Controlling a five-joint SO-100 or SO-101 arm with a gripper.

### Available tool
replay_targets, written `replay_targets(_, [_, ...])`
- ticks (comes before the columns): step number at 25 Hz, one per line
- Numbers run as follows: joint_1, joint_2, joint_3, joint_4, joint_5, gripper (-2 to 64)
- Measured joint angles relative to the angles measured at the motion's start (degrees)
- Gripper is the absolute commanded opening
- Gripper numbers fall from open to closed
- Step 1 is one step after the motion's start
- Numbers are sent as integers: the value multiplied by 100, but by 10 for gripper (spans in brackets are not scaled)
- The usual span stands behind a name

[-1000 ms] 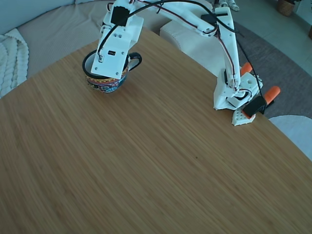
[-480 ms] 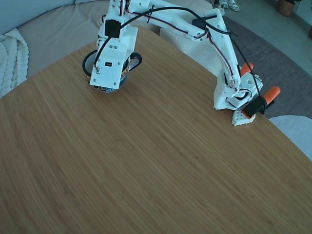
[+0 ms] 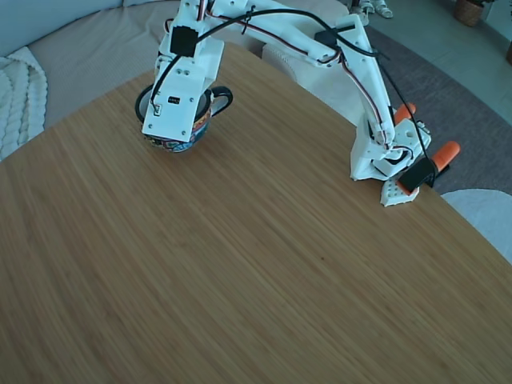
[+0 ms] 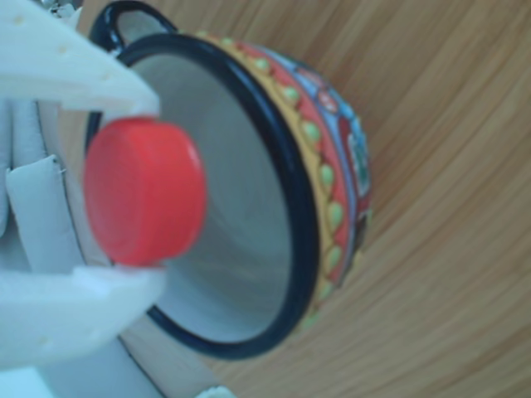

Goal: Grasp a red cap and put it in the cup.

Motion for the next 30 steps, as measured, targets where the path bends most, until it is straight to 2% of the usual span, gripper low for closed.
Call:
replay_targets(14, [0, 0, 0, -53, 26, 105])
replay_targets(28, [422, 0, 0, -53, 26, 112])
replay_targets(30, [369, 0, 0, -53, 26, 148])
